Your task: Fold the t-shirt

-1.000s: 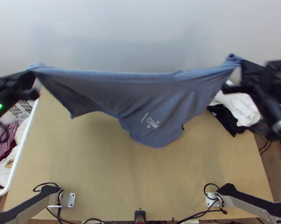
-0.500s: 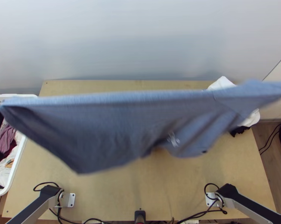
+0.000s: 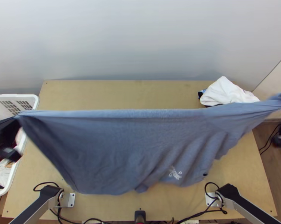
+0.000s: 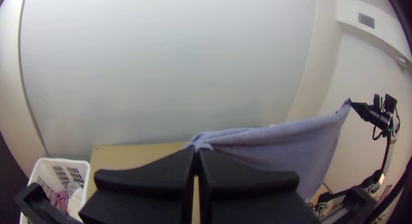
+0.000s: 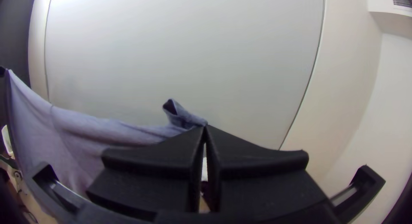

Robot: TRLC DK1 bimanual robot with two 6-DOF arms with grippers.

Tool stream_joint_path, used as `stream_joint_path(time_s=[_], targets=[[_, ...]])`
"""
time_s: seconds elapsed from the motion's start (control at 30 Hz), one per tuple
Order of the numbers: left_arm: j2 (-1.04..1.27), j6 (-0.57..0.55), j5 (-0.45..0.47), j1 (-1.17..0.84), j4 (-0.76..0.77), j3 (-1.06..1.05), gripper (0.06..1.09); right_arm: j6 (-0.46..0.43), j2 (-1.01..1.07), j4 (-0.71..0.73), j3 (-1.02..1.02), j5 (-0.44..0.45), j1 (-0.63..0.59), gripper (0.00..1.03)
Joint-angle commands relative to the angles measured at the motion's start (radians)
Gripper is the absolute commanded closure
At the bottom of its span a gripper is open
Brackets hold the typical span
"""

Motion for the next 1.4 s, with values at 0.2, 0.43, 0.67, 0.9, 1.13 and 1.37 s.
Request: stream_joint_path(time_s=[0.2, 0.43, 0.67, 0.9, 1.13, 1.37], targets=[[-0.006, -0.032, 0.026, 0.0, 0.421, -0.558, 1.05, 0.07, 0.033, 0.397, -0.549, -0.048, 0.026, 1.0], [0.074, -0.066, 0.017, 0.035, 0.686, -0.813, 1.05, 0.127, 0.22, 0.616, -0.667, -0.108, -0.026, 1.0], [0.299, -0.067, -0.001, 0.093, 0.925, -0.884, 1.05, 0.147, 0.49, 0.814, -0.636, -0.16, -0.106, 1.0], [0.571, -0.058, -0.008, 0.15, 1.066, -0.788, 1.05, 0.174, 0.796, 0.86, -0.435, -0.184, -0.17, 1.0], [0.801, -0.058, -0.037, 0.176, 1.145, -0.658, 1.05, 0.211, 1.035, 0.869, -0.237, -0.183, -0.187, 1.0], [0.98, -0.058, -0.058, 0.191, 1.195, -0.525, 1.05, 0.227, 1.242, 0.814, 0.013, -0.183, -0.198, 1.0]])
